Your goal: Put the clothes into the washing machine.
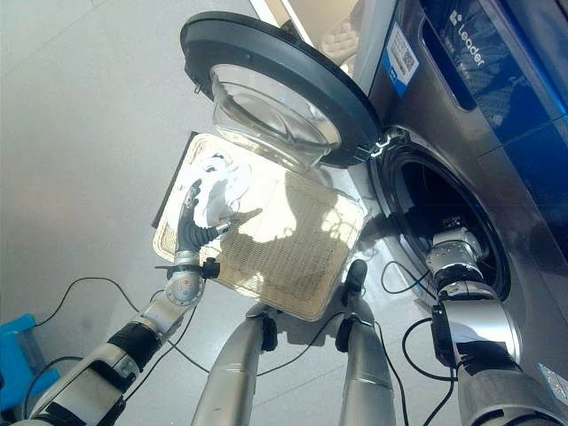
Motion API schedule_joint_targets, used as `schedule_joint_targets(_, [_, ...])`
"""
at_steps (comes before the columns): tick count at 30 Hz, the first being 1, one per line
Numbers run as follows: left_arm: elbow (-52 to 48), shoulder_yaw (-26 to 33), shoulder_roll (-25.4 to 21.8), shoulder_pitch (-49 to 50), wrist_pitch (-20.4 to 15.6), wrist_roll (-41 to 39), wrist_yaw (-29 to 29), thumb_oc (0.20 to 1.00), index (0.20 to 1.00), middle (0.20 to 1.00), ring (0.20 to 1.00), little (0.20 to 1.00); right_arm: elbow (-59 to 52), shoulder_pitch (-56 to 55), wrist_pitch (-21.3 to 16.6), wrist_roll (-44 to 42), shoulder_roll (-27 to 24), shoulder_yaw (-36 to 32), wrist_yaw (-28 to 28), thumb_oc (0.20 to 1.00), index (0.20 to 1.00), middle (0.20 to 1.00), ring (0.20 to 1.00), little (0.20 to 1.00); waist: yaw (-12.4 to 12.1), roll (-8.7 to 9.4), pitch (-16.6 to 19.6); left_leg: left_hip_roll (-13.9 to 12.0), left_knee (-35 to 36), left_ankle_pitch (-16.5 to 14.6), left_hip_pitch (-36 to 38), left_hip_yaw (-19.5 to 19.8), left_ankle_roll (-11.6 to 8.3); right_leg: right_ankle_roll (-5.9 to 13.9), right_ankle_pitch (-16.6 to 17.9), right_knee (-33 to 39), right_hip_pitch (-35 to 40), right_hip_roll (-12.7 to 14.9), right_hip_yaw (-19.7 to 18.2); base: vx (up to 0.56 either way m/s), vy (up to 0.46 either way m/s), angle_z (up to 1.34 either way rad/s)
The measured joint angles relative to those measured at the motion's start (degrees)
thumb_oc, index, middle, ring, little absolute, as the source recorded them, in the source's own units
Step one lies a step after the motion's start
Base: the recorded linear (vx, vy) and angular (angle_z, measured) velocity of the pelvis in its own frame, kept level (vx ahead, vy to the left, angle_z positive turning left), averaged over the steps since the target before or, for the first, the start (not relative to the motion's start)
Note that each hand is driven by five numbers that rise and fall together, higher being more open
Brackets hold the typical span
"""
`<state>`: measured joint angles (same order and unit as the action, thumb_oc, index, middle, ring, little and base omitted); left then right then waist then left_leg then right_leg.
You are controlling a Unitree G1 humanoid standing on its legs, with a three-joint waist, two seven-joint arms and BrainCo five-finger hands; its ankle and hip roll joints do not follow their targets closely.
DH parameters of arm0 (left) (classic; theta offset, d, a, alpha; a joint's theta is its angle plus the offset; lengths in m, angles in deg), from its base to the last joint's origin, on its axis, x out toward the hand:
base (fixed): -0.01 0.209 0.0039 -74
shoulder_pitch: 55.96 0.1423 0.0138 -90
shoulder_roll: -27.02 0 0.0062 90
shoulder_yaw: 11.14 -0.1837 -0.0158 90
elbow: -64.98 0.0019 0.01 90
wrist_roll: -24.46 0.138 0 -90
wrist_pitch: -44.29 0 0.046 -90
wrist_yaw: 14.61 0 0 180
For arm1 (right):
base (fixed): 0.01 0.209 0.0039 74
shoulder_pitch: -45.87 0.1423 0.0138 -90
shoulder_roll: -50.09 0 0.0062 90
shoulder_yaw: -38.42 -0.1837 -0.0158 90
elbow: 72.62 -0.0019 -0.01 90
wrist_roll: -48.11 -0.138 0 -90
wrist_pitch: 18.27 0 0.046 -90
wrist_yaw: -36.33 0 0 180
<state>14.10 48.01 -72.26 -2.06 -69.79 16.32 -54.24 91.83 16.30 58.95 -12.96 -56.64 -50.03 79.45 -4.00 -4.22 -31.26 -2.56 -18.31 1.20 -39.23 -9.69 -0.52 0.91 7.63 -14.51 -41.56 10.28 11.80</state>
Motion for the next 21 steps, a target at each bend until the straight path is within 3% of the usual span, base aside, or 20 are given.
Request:
schedule_joint_targets(2, [1.4, 0.0, 0.2, 0.2, 2.5, 0.0, 0.0, 1.0, 1.0, 1.0, 1.0, 1.0, 0.0, 0.7, 6.9, 10.0, -0.2, 1.5, 4.7, 1.0, 1.0, 1.0, 1.0, 1.0, -0.1, -0.01, 0.0, 0.0, -0.1, 0.0, -0.1, 0.1, 0.01, -0.17, 0.1, 0.0, 0.0, 0.0, 0.1, 0.0, 0.0, 0.0])
schedule_joint_targets(3, [1.4, 0.0, 0.2, 0.2, 2.5, 0.0, 0.0, 1.0, 1.0, 1.0, 1.0, 1.0, 0.0, 0.7, 6.9, 10.0, -0.2, 1.5, 4.7, 1.0, 1.0, 1.0, 1.0, 1.0, -0.1, -0.01, 0.0, 0.0, -0.1, 0.0, -0.1, 0.1, 0.01, -0.17, 0.1, 0.0, 0.0, 0.0, 0.1, 0.0, 0.0, 0.0])
schedule_joint_targets(7, [5.3, 1.2, 0.9, 0.3, 4.8, 0.5, 0.0, 1.0, 1.0, 1.0, 1.0, 1.0, 1.9, 2.0, 21.3, 21.4, -1.7, 7.1, 10.1, 1.0, 1.0, 1.0, 1.0, 1.0, -0.5, -0.03, 0.0, 0.0, -0.2, 0.0, -0.4, 0.4, 0.01, -0.09, 0.1, 0.0, -0.2, 0.1, 0.3, 0.0, 0.0, 0.0])
schedule_joint_targets(10, [7.5, 1.4, 1.0, 0.3, 6.2, 0.6, 0.0, 1.0, 1.0, 1.0, 1.0, 1.0, 2.4, 2.3, 28.6, 26.5, -2.0, 8.4, 11.8, 1.0, 1.0, 1.0, 1.0, 1.0, -0.4, -0.04, 0.0, 0.0, -0.2, 0.0, -0.5, 0.4, 0.03, -0.1, 0.1, -0.1, -0.2, 0.1, 0.4, 0.0, 0.0, 0.0])
schedule_joint_targets(14, [7.7, 2.9, 1.3, 0.0, 6.9, 0.6, 0.0, 1.0, 1.0, 1.0, 1.0, 1.0, 2.6, 2.2, 31.1, 26.7, -1.9, 8.4, 12.8, 1.0, 1.0, 1.0, 1.0, 1.0, -0.2, -0.13, 0.0, 0.0, -0.3, 0.0, -0.5, 0.4, 0.04, -0.09, 0.0, -0.4, -0.3, 0.2, 0.3, 0.0, 0.0, 0.0])
schedule_joint_targets(21, [10.2, 2.9, 1.7, -2.1, 10.6, 1.3, -0.6, 1.0, 1.0, 1.0, 1.0, 1.0, 3.1, 1.4, 31.2, 27.9, -1.5, 8.4, 13.8, 1.0, 1.0, 1.0, 1.0, 1.0, 0.1, -0.37, 0.0, 0.2, -0.3, 0.0, -0.7, 0.3, 0.05, 0.12, -0.3, -1.0, -0.8, 0.3, 0.1, 0.0, 0.004, 0.0])
